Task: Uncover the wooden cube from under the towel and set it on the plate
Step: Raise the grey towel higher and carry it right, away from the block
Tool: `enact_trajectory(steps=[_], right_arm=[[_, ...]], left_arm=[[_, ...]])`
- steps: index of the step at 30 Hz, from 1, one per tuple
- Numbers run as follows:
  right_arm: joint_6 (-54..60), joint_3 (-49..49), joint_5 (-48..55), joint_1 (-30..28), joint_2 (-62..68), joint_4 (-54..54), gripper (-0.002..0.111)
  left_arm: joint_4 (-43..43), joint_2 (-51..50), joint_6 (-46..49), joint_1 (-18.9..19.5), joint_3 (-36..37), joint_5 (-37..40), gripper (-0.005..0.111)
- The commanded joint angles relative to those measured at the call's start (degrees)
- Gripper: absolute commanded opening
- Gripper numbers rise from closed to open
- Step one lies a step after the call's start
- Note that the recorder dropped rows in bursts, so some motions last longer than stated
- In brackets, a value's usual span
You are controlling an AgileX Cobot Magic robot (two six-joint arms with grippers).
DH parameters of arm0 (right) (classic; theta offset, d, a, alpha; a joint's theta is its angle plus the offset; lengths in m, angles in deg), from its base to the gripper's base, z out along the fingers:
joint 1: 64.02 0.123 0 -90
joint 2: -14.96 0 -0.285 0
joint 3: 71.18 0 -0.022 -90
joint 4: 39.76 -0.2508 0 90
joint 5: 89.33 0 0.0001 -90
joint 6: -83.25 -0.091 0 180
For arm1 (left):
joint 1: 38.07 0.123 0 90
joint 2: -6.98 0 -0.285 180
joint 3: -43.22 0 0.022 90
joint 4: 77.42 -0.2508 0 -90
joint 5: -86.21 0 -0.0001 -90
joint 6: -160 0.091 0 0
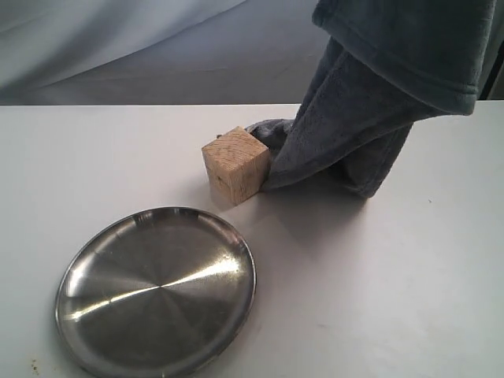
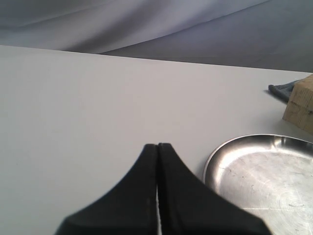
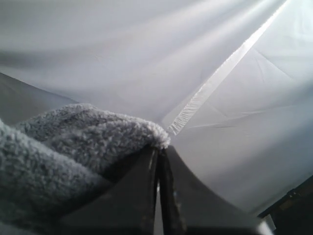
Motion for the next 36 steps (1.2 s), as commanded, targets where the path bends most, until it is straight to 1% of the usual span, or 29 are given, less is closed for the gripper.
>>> enact_trajectory(steps=[1, 4, 5, 7, 8, 11, 14, 19, 20, 23, 29, 35, 36], right_arm=[[0.1, -0.3, -3.7, -0.3, -0.7, 2.9, 0.000], [-0.1, -0.3, -4.7, -0.3, -0.8, 9.5, 0.000], [-1.8, -0.3, -4.7, -0.3, -1.2, 15.0, 0.000], [-7.2, -0.3, -4.6, -0.3, -2.4, 21.3, 0.000], [-8.0, -0.3, -4.6, -0.3, -2.9, 21.7, 0.000], [-8.0, -0.3, -4.9, -0.3, -5.2, 20.4, 0.000], [-7.3, -0.3, -4.0, -0.3, -6.5, 16.0, 0.000], [-5.7, -0.3, -4.2, -0.3, -7.1, 16.8, 0.000], [-5.4, -0.3, -5.3, -0.3, -7.6, 18.3, 0.000], [-5.4, -0.3, -8.4, -0.3, -8.2, 18.2, 0.000], [-5.4, -0.3, -12.0, -0.3, -9.9, 12.5, 0.000], [-5.4, -0.3, -15.6, -0.3, -10.6, 10.5, 0.000], [-5.4, -0.3, -16.3, -0.3, -10.6, 8.9, 0.000]], left_arm=[[0.1, 0.2, -0.2, -0.2, 0.3, -0.4, 0.000], [0.1, 0.2, -0.2, -0.2, 0.3, -0.4, 0.000], [0.1, 0.2, -0.2, -0.2, 0.3, -0.4, 0.000], [0.1, 0.2, -0.2, -0.2, 0.3, -0.4, 0.000], [0.1, 0.2, -0.2, -0.2, 0.3, -0.4, 0.000], [0.1, 0.2, -0.2, -0.2, 0.3, -0.4, 0.000], [0.1, 0.2, -0.2, -0.2, 0.3, -0.4, 0.000], [0.1, 0.2, -0.2, -0.2, 0.3, -0.4, 0.000], [0.1, 0.2, -0.2, -0.2, 0.3, -0.4, 0.000], [0.1, 0.2, -0.2, -0.2, 0.3, -0.4, 0.000], [0.1, 0.2, -0.2, -0.2, 0.3, -0.4, 0.000], [0.1, 0.2, -0.2, -0.2, 0.3, -0.4, 0.000], [0.1, 0.2, -0.2, -0.2, 0.3, -0.4, 0.000]])
